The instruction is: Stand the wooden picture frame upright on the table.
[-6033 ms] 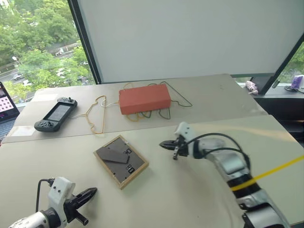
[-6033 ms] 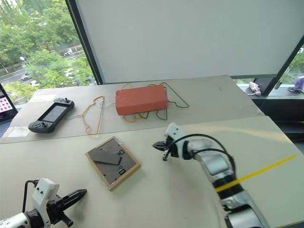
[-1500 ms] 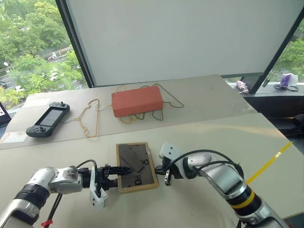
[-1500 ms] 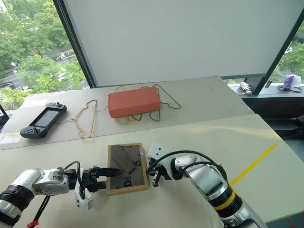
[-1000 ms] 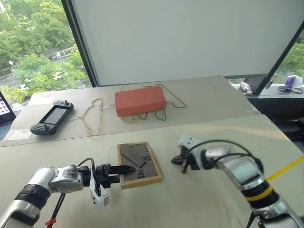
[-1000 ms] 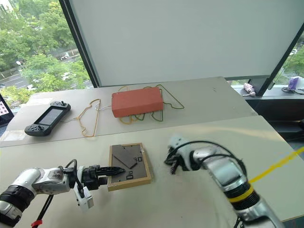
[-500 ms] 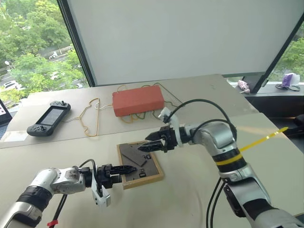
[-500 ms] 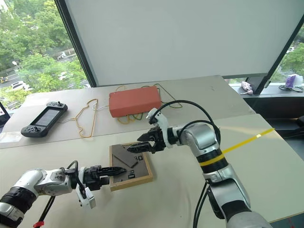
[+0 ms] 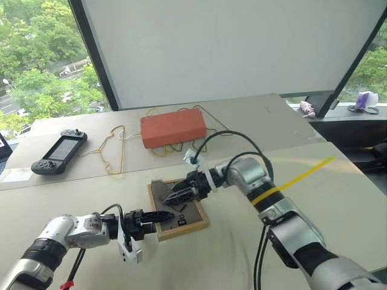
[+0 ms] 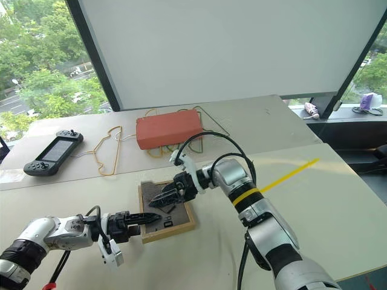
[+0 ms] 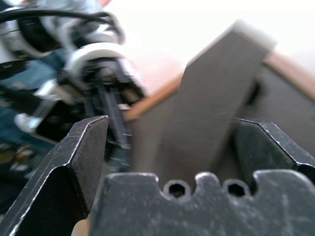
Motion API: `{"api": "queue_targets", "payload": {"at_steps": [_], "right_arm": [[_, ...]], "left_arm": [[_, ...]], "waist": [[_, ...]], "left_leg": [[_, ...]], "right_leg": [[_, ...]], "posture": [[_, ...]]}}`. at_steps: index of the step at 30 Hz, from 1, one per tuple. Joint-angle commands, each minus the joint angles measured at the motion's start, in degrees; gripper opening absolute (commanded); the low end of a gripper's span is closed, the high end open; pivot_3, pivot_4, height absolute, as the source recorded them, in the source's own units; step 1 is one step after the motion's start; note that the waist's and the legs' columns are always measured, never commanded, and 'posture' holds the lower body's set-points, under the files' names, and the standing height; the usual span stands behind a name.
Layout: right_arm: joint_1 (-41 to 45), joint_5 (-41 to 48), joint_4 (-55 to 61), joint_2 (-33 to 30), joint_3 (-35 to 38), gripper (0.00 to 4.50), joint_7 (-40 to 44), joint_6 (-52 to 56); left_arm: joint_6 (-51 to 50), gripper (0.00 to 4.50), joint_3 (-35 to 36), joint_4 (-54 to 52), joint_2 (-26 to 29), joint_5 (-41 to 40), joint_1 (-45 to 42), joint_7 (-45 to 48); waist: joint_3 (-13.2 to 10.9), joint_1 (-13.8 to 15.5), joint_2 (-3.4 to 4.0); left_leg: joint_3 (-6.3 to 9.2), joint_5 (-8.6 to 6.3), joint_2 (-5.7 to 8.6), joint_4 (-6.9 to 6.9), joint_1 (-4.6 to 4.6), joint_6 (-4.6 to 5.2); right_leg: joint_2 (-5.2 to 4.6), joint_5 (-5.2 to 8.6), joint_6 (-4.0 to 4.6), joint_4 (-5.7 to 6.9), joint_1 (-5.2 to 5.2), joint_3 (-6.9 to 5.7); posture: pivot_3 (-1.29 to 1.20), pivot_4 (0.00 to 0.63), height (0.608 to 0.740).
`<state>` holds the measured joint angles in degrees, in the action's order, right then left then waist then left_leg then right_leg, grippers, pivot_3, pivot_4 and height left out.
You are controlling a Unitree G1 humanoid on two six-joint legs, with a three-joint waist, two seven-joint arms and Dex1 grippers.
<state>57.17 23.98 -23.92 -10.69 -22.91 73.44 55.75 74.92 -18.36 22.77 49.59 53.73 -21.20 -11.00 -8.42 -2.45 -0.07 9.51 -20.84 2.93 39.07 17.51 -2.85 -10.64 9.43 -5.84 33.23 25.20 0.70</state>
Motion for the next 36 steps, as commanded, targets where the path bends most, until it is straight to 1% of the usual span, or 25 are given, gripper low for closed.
{"api": "queue_targets", "payload": {"at_steps": [1,6,9,10,15,17,21,24,27,29,30,32,34,35,36], "right_arm": [[0.4,5.1,6.3,-0.7,4.1,4.47,2.2,2.9],[-0.9,6.9,9.9,-2.9,6.2,4.47,1.9,3.3],[-2.2,7.5,11.6,-4.0,6.7,4.47,1.4,3.5],[-2.6,7.6,12.1,-4.3,6.6,4.47,1.3,3.6],[-4.4,5.0,11.5,-5.8,4.6,4.47,-0.9,1.8],[-4.9,2.1,9.0,-7.3,3.5,4.47,-1.8,-1.2],[-5.0,0.5,6.6,-10.7,4.4,4.47,-1.1,-3.7],[-5.3,0.9,6.6,-13.4,6.1,4.47,-0.5,-3.7],[-6.2,0.6,8.3,-16.1,8.0,4.47,-1.8,-4.6],[-8.0,-1.4,11.6,-18.8,9.2,4.47,-3.6,-8.3],[-9.3,-3.0,13.9,-20.3,9.4,4.47,-4.2,-12.0],[-13.8,-8.1,19.7,-23.2,9.4,4.47,-6.5,-24.4],[-20.3,-12.3,26.7,-26.6,8.9,4.47,-6.6,-36.4],[-22.4,-13.3,28.4,-27.5,8.8,4.47,-6.3,-40.6],[-25.5,-17.2,29.8,-29.2,7.6,4.47,-7.4,-48.0]], "left_arm": [[-0.3,1.17,-1.1,-0.1,0.2,0.4,1.4,1.4],[-0.7,1.17,-1.1,-0.6,0.2,-0.1,1.9,1.7],[-0.9,1.17,-1.1,-0.8,0.1,-0.6,2.1,1.9],[-0.9,1.17,-1.1,-0.9,0.1,-0.6,2.1,1.9],[-1.0,1.17,-1.3,-0.8,0.1,-0.8,2.0,2.1],[-0.8,1.17,-1.4,-0.7,0.0,-0.9,1.9,2.1],[-0.8,1.17,-1.5,-0.1,-0.2,-0.9,1.3,2.2],[-0.7,1.17,-1.4,0.2,-0.1,-0.8,1.1,2.0],[-0.6,1.17,-1.5,0.5,-0.1,-0.9,1.0,2.0],[-0.5,1.17,-1.5,0.5,-0.2,-1.0,1.0,2.1],[-0.5,1.17,-1.5,0.6,-0.2,-1.0,0.9,2.1],[-0.4,1.17,-1.6,0.9,-0.1,-1.0,0.6,2.1],[-0.3,1.17,-1.7,1.3,-0.2,-1.3,0.3,2.2],[-0.3,1.17,-1.8,1.4,-0.2,-1.4,0.2,2.2],[-0.3,1.17,-1.8,1.6,-0.3,-1.5,0.0,2.3]], "waist": [[0.0,0.0,0.00],[0.0,-0.1,0.00],[0.0,-0.4,0.00],[0.0,-0.5,0.00],[0.0,-0.9,0.00],[0.0,-0.9,0.00],[0.0,-0.9,0.00],[0.0,-1.0,0.00],[0.0,-1.0,-0.01],[0.0,-0.9,-0.01],[0.0,-0.9,-0.01],[0.0,-0.6,-0.01],[0.0,-0.4,-0.02],[0.0,-0.3,-0.02],[0.0,-0.4,-0.03]], "left_leg": [[0.00,0.00,0.00,0.02,0.05,0.00],[0.02,0.00,0.02,0.08,0.33,-0.01],[0.02,0.01,0.04,0.32,0.90,-0.04],[0.02,-0.02,0.06,0.47,0.93,-0.10],[-0.01,-0.08,0.27,0.80,0.99,-0.14],[-0.02,-0.08,0.27,0.82,0.96,-0.14],[-0.03,-0.08,0.27,0.90,0.91,-0.13],[-0.03,-0.07,0.25,0.91,0.87,-0.13],[-0.04,-0.07,0.26,0.98,0.88,-0.13],[-0.04,-0.07,0.26,0.99,0.89,-0.13],[-0.04,-0.07,0.26,0.99,0.89,-0.13],[-0.05,-0.08,0.26,0.98,0.89,-0.13],[-0.10,-0.08,0.26,0.95,0.89,-0.13],[-0.12,-0.08,0.26,0.94,0.88,-0.13],[-0.15,-0.08,0.25,0.94,0.88,-0.13]], "right_leg": [[0.00,0.00,0.00,0.00,0.05,0.00],[-0.02,0.00,0.00,-0.01,0.32,-0.01],[-0.03,-0.04,0.05,0.25,1.04,0.00],[-0.05,-0.04,0.05,0.43,1.14,-0.02],[-0.22,-0.09,0.04,0.48,1.09,-0.02],[-0.21,-0.10,0.05,0.62,1.10,-0.02],[-0.20,-0.11,0.07,0.76,1.07,-0.02],[-0.20,-0.13,0.10,0.80,1.07,-0.01],[-0.20,-0.14,0.12,0.80,1.06,0.00],[-0.20,-0.15,0.13,0.80,1.05,0.00],[-0.20,-0.15,0.13,0.80,1.06,0.00],[-0.20,-0.15,0.13,0.78,1.05,0.00],[-0.20,-0.15,0.12,0.76,1.06,0.00],[-0.20,-0.15,0.12,0.75,1.06,0.00],[-0.20,-0.14,0.11,0.76,1.06,0.00]], "posture": [[0.00,0.150,0.740],[0.00,0.150,0.740],[0.00,0.150,0.740],[0.00,0.150,0.740],[0.00,0.150,0.740],[0.00,0.150,0.740],[0.00,0.150,0.740],[0.00,0.150,0.740],[0.00,0.150,0.740],[0.00,0.150,0.740],[0.00,0.150,0.740],[0.00,0.150,0.740],[0.00,0.150,0.740],[0.00,0.150,0.740],[0.00,0.150,0.740]]}}
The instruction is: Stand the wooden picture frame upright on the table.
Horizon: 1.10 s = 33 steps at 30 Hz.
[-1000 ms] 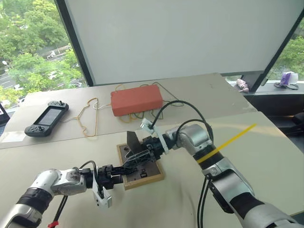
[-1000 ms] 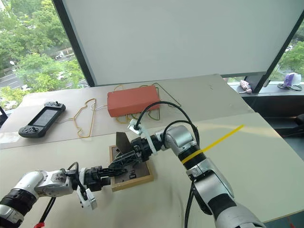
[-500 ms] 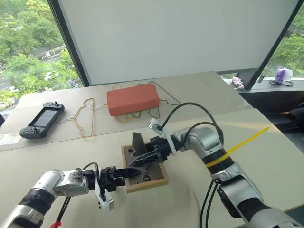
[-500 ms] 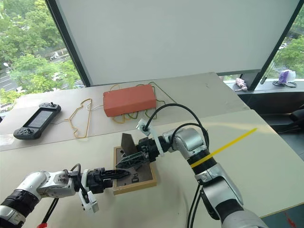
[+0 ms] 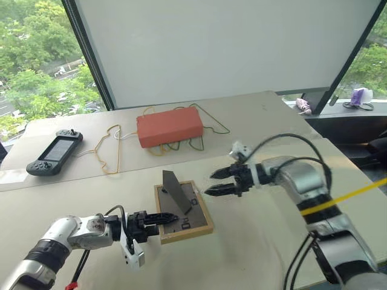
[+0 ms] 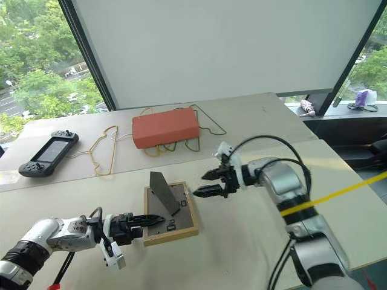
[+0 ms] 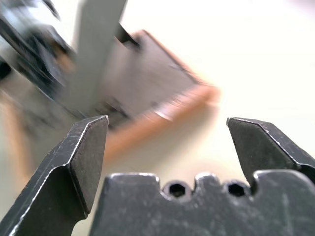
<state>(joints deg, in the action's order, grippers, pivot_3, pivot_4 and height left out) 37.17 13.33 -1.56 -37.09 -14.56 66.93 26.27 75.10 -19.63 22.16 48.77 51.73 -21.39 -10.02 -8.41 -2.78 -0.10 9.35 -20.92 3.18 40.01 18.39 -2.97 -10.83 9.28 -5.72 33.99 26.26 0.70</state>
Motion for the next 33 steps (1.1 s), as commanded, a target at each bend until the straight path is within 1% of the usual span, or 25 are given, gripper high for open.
{"api": "queue_targets", "payload": {"at_steps": [1,2,3,4,5,7,8,12,17,20,23,27,29,30,31,32,33], "right_arm": [[-7.5,-9.4,8.0,-3.8,-1.6,4.47,-1.9,-23.6],[-10.1,-15.4,7.8,-5.8,-3.6,4.47,-4.3,-33.5],[-12.3,-21.0,7.5,-6.6,-4.6,4.47,-8.4,-42.1],[-13.6,-24.4,6.9,-6.9,-5.0,4.47,-11.4,-47.8],[-14.7,-27.8,6.7,-6.0,-4.6,4.47,-16.3,-53.8],[-16.5,-34.2,6.7,-4.8,-4.2,4.47,-24.0,-61.5],[-17.2,-36.7,6.7,-4.5,-4.2,4.47,-26.6,-64.2],[-16.4,-42.7,7.1,0.9,-4.7,4.47,-33.4,-64.3],[-9.9,-49.9,-0.6,4.8,-6.8,4.47,-39.0,-65.7],[-7.2,-51.1,-3.6,5.5,-8.3,4.47,-40.7,-67.7],[-6.9,-50.1,-5.0,5.8,-9.6,4.47,-40.0,-68.5],[-7.6,-48.7,-4.9,6.0,-10.7,3.48,-39.6,-69.0],[-8.1,-47.1,-4.1,6.2,-10.9,2.82,-39.0,-68.6],[-8.3,-46.3,-3.6,6.3,-10.8,2.33,-38.5,-68.2],[-8.4,-45.8,-3.3,6.4,-10.7,2.10,-38.3,-67.8],[-8.5,-45.1,-2.9,6.5,-10.5,1.69,-37.9,-67.4],[-8.8,-44.1,-2.6,6.4,-10.4,1.47,-37.3,-66.9]], "left_arm": [[-0.5,1.17,-0.6,2.4,0.5,0.4,0.1,1.3],[-0.6,1.17,-0.6,2.6,0.4,0.1,0.0,1.4],[-0.5,1.17,-0.6,2.7,0.4,-0.2,0.0,1.4],[-0.4,1.17,-0.6,2.8,0.3,-0.5,0.0,1.4],[-0.3,1.17,-0.5,2.9,0.2,-1.1,-0.1,1.4],[-0.1,1.17,-0.2,2.8,0.0,-2.9,0.0,1.6],[-0.1,1.17,-0.1,2.7,-0.1,-3.7,0.0,1.8],[0.7,1.17,0.2,0.9,-0.6,-8.0,-0.1,3.6],[2.2,1.17,0.4,0.4,-0.7,-9.8,0.3,5.9],[2.1,1.17,0.7,0.4,-1.0,-10.4,0.3,6.9],[2.2,1.17,1.1,0.3,-1.2,-11.1,0.3,7.6],[2.0,1.17,1.7,0.2,-1.6,-11.9,0.5,8.4],[1.8,1.17,2.0,0.0,-1.8,-12.3,0.8,8.8],[1.7,1.17,2.1,-0.1,-1.9,-12.7,0.9,9.0],[1.7,1.17,2.1,-0.2,-2.0,-12.9,1.0,9.2],[1.7,1.17,2.2,-0.4,-2.0,-13.1,1.1,9.4],[1.7,1.17,2.2,-0.4,-2.1,-13.4,1.2,9.7]], "waist": [[0.0,0.0,-0.01],[0.0,0.1,-0.02],[0.0,0.1,-0.02],[0.0,0.2,-0.03],[0.0,0.1,-0.03],[0.0,-0.1,-0.07],[0.0,0.0,-0.08],[0.0,0.1,-0.11],[0.0,0.2,-0.11],[0.0,0.2,-0.10],[0.0,0.1,-0.10],[0.0,0.1,-0.10],[0.0,0.1,-0.10],[0.0,0.1,-0.10],[0.0,0.1,-0.10],[0.0,0.1,-0.10],[0.0,0.1,-0.10]], "left_leg": [[-0.06,0.00,0.00,0.01,-0.01,0.00],[-0.10,0.00,0.00,0.03,-0.04,0.00],[-0.16,0.00,0.00,0.03,-0.11,0.01],[-0.22,0.00,0.00,0.03,-0.16,0.02],[-0.25,-0.01,-0.02,0.03,-0.21,0.03],[-0.44,0.00,-0.06,0.00,-0.41,0.03],[-0.49,-0.01,-0.09,-0.01,-0.51,0.03],[-0.53,0.00,-0.16,0.04,-0.58,0.06],[-0.55,0.01,-0.21,0.02,-0.60,0.06],[-0.55,0.01,-0.22,-0.08,-0.59,0.06],[-0.55,0.01,-0.23,-0.17,-0.56,0.06],[-0.57,0.00,-0.23,-0.20,-0.48,0.06],[-0.57,0.00,-0.23,-0.21,-0.48,0.07],[-0.57,0.00,-0.23,-0.21,-0.48,0.07],[-0.57,0.00,-0.23,-0.21,-0.48,0.07],[-0.57,-0.01,-0.23,-0.21,-0.48,0.08],[-0.57,-0.01,-0.23,-0.21,-0.49,0.08]], "right_leg": [[0.00,0.00,0.00,0.00,0.00,0.02],[0.00,-0.01,-0.01,0.00,-0.04,0.04],[0.00,-0.01,-0.01,-0.01,-0.10,0.05],[0.00,-0.03,-0.03,0.00,-0.12,0.09],[0.02,-0.03,-0.03,0.01,-0.15,0.10],[0.05,-0.05,0.01,0.00,-0.17,0.22],[0.06,-0.05,0.01,-0.01,-0.24,0.23],[0.16,-0.14,0.14,-0.01,-0.31,0.30],[0.23,-0.18,0.19,-0.01,-0.34,0.31],[0.24,-0.19,0.18,-0.04,-0.36,0.31],[0.24,-0.19,0.17,-0.22,-0.36,0.27],[0.24,-0.24,0.10,-0.45,-0.37,0.27],[0.24,-0.24,0.09,-0.46,-0.37,0.26],[0.24,-0.24,0.09,-0.46,-0.37,0.26],[0.24,-0.24,0.09,-0.46,-0.37,0.26],[0.24,-0.24,0.09,-0.46,-0.38,0.26],[0.24,-0.24,0.09,-0.45,-0.37,0.27]], "posture": [[0.00,0.150,0.740],[0.00,0.150,0.740],[0.00,0.150,0.740],[0.00,0.150,0.740],[0.00,0.150,0.740],[0.00,0.150,0.740],[0.00,0.150,0.740],[0.00,0.150,0.740],[0.00,0.150,0.740],[0.00,0.150,0.740],[0.00,0.150,0.740],[0.00,0.150,0.740],[0.00,0.150,0.740],[0.00,0.150,0.740],[0.00,0.150,0.740],[0.00,0.150,0.740],[0.00,0.150,0.740]]}}
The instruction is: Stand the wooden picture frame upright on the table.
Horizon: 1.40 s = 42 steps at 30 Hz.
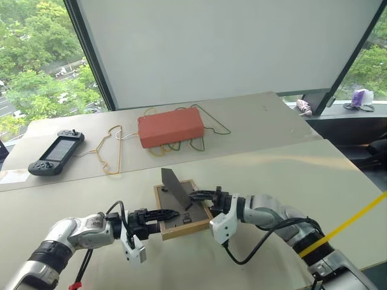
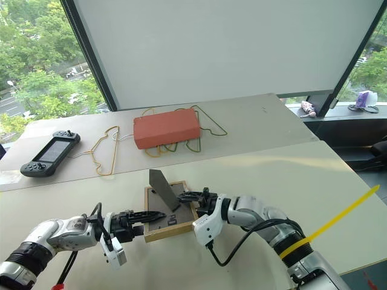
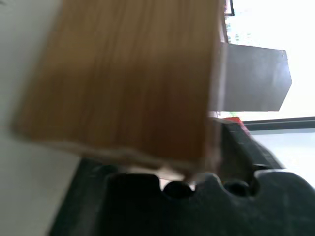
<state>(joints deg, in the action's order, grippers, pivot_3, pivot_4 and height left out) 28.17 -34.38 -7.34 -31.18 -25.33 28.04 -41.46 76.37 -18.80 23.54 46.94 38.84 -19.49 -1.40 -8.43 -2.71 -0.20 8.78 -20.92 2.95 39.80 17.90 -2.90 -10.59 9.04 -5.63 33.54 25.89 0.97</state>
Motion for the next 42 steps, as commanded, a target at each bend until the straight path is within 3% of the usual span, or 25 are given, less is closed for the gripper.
{"api": "queue_targets", "payload": {"at_steps": [1,8,9,15,20,28,33,37,42], "right_arm": [[0.1,4.3,3.6,0.3,0.6,1.30,2.1,1.1],[-1.4,13.5,11.9,-1.7,2.6,1.25,9.2,6.4],[-1.6,14.5,13.1,-1.8,2.8,1.25,10.1,7.4],[-2.2,18.5,17.2,-1.8,5.6,1.25,13.2,15.1],[-1.2,25.6,16.2,-3.2,10.8,1.25,15.9,26.2],[8.7,49.2,18.1,-8.2,14.0,1.25,31.2,65.3],[13.7,50.3,13.6,-9.0,12.7,1.25,32.9,66.8],[13.1,46.7,10.8,-8.7,10.3,1.25,31.1,60.9],[12.1,45.4,10.8,-8.0,9.4,1.25,29.1,58.3]], "left_arm": [[0.4,1.17,1.4,-1.8,-0.3,-0.9,-0.7,1.3],[-1.2,1.17,1.3,-1.3,-0.8,-5.1,-0.9,3.4],[-1.3,1.66,1.5,-1.3,-0.9,-5.6,-1.0,3.6],[-5.6,3.59,1.8,-3.1,-0.8,-13.0,-0.3,7.2],[-14.7,3.59,5.5,-11.3,1.8,-25.9,6.9,11.0],[-24.3,3.59,9.4,-24.6,0.2,-29.2,19.0,15.7],[-26.3,3.59,11.0,-25.7,-1.3,-28.8,19.6,17.4],[-26.9,3.59,11.8,-25.7,-2.0,-28.7,19.4,18.6],[-28.4,3.59,11.7,-28.1,-1.8,-34.2,18.9,22.3]], "waist": [[0.0,0.0,0.00],[0.0,0.1,0.00],[0.0,0.1,0.00],[0.0,0.0,-0.01],[0.0,0.0,0.00],[0.0,0.2,0.01],[0.0,0.4,0.04],[0.0,0.3,0.04],[0.0,0.2,0.04]], "left_leg": [[0.00,0.00,-0.01,0.00,0.00,0.00],[0.00,-0.01,-0.02,0.02,-0.04,0.02],[0.00,-0.01,-0.02,0.02,-0.04,0.02],[0.00,-0.02,-0.04,0.02,-0.07,0.03],[0.00,-0.03,-0.04,0.03,-0.07,0.06],[0.01,-0.05,-0.14,0.02,-0.07,0.09],[0.02,-0.07,-0.20,0.03,-0.02,0.12],[0.01,-0.07,-0.18,0.03,-0.01,0.12],[0.00,-0.07,-0.17,0.03,0.06,0.11]], "right_leg": [[0.01,0.00,0.00,0.01,0.00,0.00],[0.02,-0.01,0.00,0.01,-0.10,-0.01],[0.02,-0.01,0.00,0.00,-0.10,-0.01],[0.03,-0.01,0.00,0.01,-0.14,-0.02],[0.02,-0.02,-0.01,-0.02,-0.15,-0.02],[0.10,-0.06,0.05,-0.09,-0.16,-0.04],[0.17,-0.21,0.07,-0.35,-0.20,-0.13],[0.15,-0.24,0.02,-0.38,-0.21,-0.13],[0.14,-0.26,0.00,-0.43,-0.16,-0.13]], "posture": [[0.00,0.150,0.740],[0.00,0.150,0.740],[0.00,0.150,0.740],[0.00,0.150,0.740],[0.00,0.150,0.740],[0.00,0.150,0.740],[0.00,0.150,0.740],[0.00,0.150,0.740],[0.00,0.150,0.740]]}}
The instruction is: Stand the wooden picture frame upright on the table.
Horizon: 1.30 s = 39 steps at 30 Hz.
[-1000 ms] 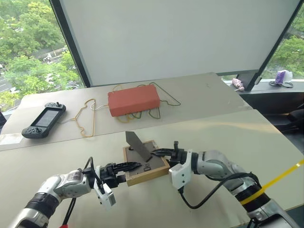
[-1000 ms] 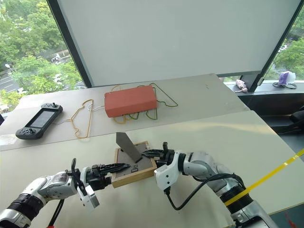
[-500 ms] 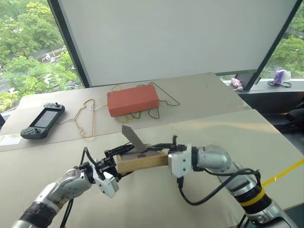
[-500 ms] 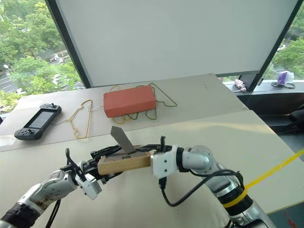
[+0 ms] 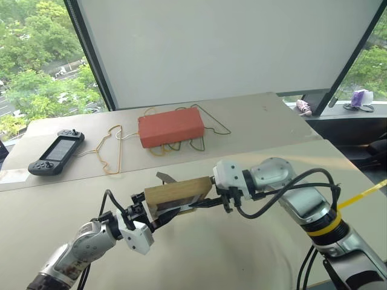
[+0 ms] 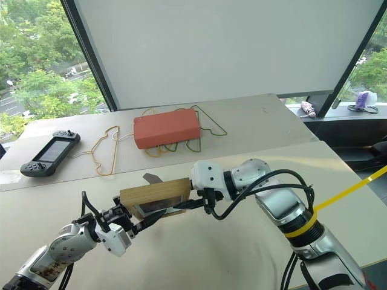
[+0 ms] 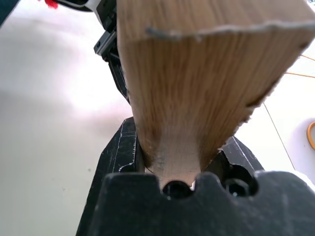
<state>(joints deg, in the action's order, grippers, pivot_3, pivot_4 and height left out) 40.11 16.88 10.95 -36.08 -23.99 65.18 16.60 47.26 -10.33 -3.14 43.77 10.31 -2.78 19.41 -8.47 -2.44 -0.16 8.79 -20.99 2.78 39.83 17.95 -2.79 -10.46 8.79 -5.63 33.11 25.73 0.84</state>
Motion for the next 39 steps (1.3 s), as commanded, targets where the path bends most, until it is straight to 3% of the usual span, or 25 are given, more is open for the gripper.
{"api": "queue_targets", "payload": {"at_steps": [1,4,8,12,22,29,34,36,38,39], "right_arm": [[0.1,-6.1,-7.5,-3.0,7.9,1.25,-8.3,0.0],[0.1,-6.5,-7.7,-2.7,7.9,1.25,-9.3,-0.1],[0.1,-13.2,-9.0,-3.7,6.7,1.25,-13.2,-6.1],[-1.0,-21.1,-10.6,-5.9,6.0,1.25,-17.6,-15.6],[-6.4,-27.4,-16.0,-11.2,10.2,1.25,-24.1,-32.6],[-5.0,-27.5,-18.2,-10.2,12.1,1.25,-24.0,-36.7],[-1.4,-10.5,-10.7,-5.2,14.0,1.25,-12.6,-11.1],[1.9,-1.0,-7.4,-5.4,14.1,1.25,-6.9,8.8],[7.9,10.1,-7.1,-5.7,15.0,1.25,-4.4,36.1],[9.3,11.0,-6.8,-6.4,14.2,1.25,-2.9,38.8]], "left_arm": [[0.5,3.59,3.1,-1.9,1.4,-6.5,2.0,2.4],[-0.6,3.59,2.8,-2.5,1.5,-8.1,1.8,4.8],[-0.6,4.41,3.8,-2.1,1.5,-9.0,1.6,6.9],[0.0,4.41,5.4,-0.8,1.6,-8.0,1.9,7.7],[-3.4,4.41,13.6,1.4,2.7,-10.5,5.8,8.1],[-3.1,4.41,15.1,-2.0,2.4,-11.6,10.7,9.9],[-3.8,4.41,14.2,-5.2,0.3,-11.0,12.3,10.3],[-3.3,4.41,13.7,-6.0,-0.3,-10.6,12.7,10.6],[-3.6,4.41,13.5,-6.6,-0.9,-10.3,12.7,10.7],[-3.6,4.41,13.4,-6.8,-1.1,-10.2,12.5,10.9]], "waist": [[0.0,-0.1,0.00],[0.0,0.0,0.00],[0.0,-0.1,0.00],[0.0,-0.1,0.00],[-0.1,1.2,0.08],[-0.1,-1.0,0.08],[-0.1,-1.2,0.06],[-0.1,-1.0,0.08],[-0.1,-0.7,0.08],[-0.1,-0.5,0.09]], "left_leg": [[0.00,0.00,0.00,0.00,0.01,0.00],[0.00,0.00,0.00,0.00,0.02,0.00],[0.00,0.00,0.00,0.00,0.02,0.00],[0.00,0.00,0.00,0.00,0.02,0.00],[-0.10,-0.03,0.12,-0.03,-0.02,0.07],[-0.36,-0.06,-0.11,-0.05,-0.08,0.12],[-0.39,-0.08,-0.14,-0.05,-0.08,0.16],[-0.38,-0.09,-0.15,-0.03,-0.09,0.16],[-0.38,-0.10,-0.15,0.00,-0.08,0.19],[-0.37,-0.11,-0.16,0.02,-0.08,0.20]], "right_leg": [[-0.01,0.00,0.00,0.00,0.01,0.00],[0.00,0.00,0.00,0.01,0.03,0.00],[0.00,0.00,0.00,0.02,0.03,0.00],[0.00,0.00,0.00,0.02,0.04,0.00],[-0.07,-0.06,-0.09,-0.09,-0.07,0.04],[0.07,-0.10,-0.01,-0.15,-0.11,0.15],[0.09,-0.14,0.04,-0.20,-0.12,0.16],[0.09,-0.15,0.05,-0.17,-0.12,0.16],[0.09,-0.16,0.06,-0.18,-0.14,0.16],[0.10,-0.17,0.07,-0.18,-0.13,0.15]], "posture": [[0.00,0.150,0.740],[0.00,0.150,0.740],[0.00,0.150,0.740],[0.00,0.150,0.740],[0.00,0.150,0.740],[0.00,0.150,0.740],[0.00,0.150,0.740],[0.00,0.150,0.740],[0.00,0.150,0.740],[0.00,0.150,0.740]]}}
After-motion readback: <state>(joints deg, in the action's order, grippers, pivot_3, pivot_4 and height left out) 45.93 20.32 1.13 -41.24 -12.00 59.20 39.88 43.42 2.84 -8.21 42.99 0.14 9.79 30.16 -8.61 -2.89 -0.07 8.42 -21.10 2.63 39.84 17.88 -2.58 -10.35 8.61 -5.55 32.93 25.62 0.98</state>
